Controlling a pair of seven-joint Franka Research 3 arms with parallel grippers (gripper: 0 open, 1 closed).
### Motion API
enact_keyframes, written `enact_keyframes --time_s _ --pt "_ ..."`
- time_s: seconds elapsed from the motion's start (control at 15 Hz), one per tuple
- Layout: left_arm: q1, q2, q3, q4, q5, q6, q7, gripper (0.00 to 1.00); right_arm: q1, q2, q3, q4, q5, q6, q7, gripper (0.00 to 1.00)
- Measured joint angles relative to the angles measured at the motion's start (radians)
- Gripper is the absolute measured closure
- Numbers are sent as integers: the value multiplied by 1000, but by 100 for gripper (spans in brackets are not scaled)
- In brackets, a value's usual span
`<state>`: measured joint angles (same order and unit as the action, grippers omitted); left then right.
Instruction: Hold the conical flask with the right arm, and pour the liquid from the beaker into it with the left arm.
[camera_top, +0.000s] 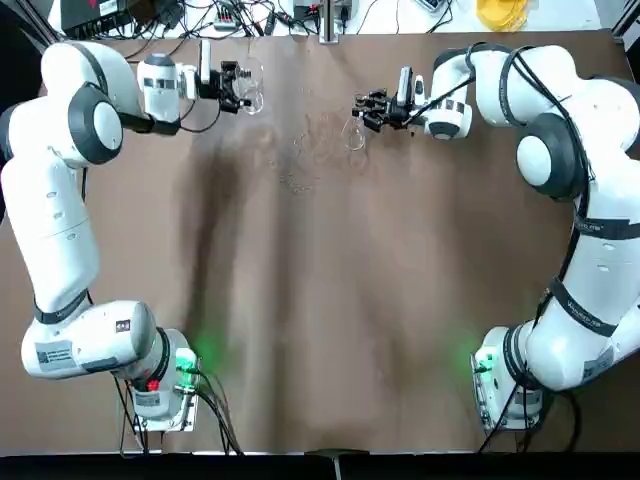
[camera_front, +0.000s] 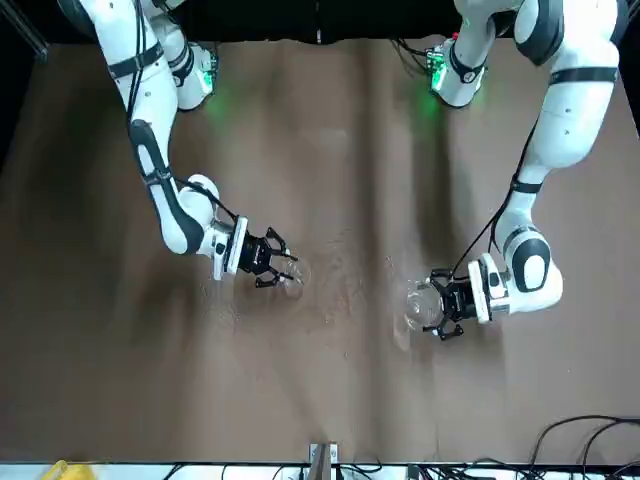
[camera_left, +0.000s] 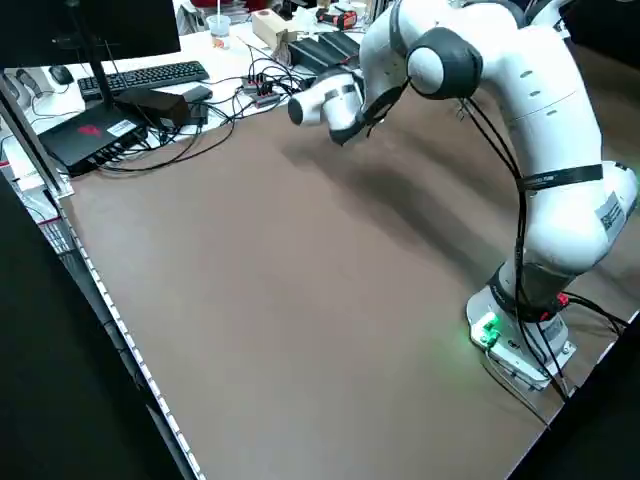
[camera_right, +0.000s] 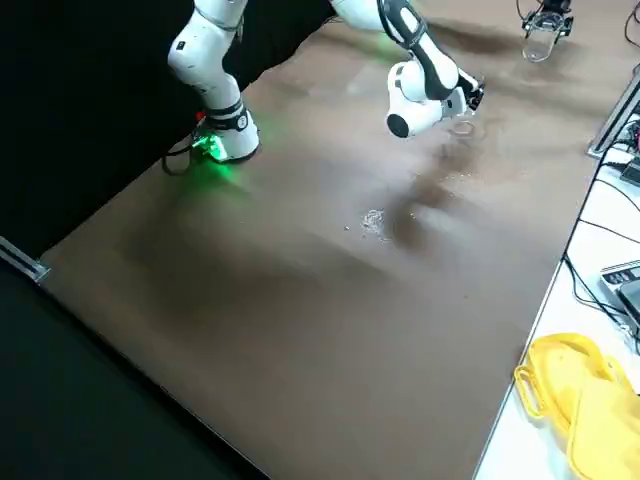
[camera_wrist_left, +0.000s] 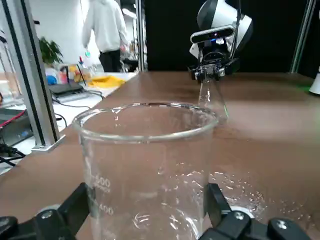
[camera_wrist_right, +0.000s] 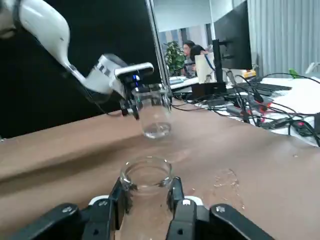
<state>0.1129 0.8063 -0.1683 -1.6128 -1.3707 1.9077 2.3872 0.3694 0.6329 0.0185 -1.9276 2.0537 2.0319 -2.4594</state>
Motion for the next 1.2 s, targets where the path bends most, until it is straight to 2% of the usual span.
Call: enact_keyframes --time_s 0.13,0.33,1.0,1.2 --pt "-33 -54 0 14 69 40 -94 2 21 0 -5 4 15 15 -2 61" --pt "-79 -92 0 15 135 69 -160 2 39 0 -6 5 27 20 -2 61" --pt "-252 -183 -8 43 448 94 -475 2 87 1 -14 6 50 68 -20 61" --pt "-272 -185 -39 43 504 94 -514 2 96 1 -15 7 51 107 -40 61"
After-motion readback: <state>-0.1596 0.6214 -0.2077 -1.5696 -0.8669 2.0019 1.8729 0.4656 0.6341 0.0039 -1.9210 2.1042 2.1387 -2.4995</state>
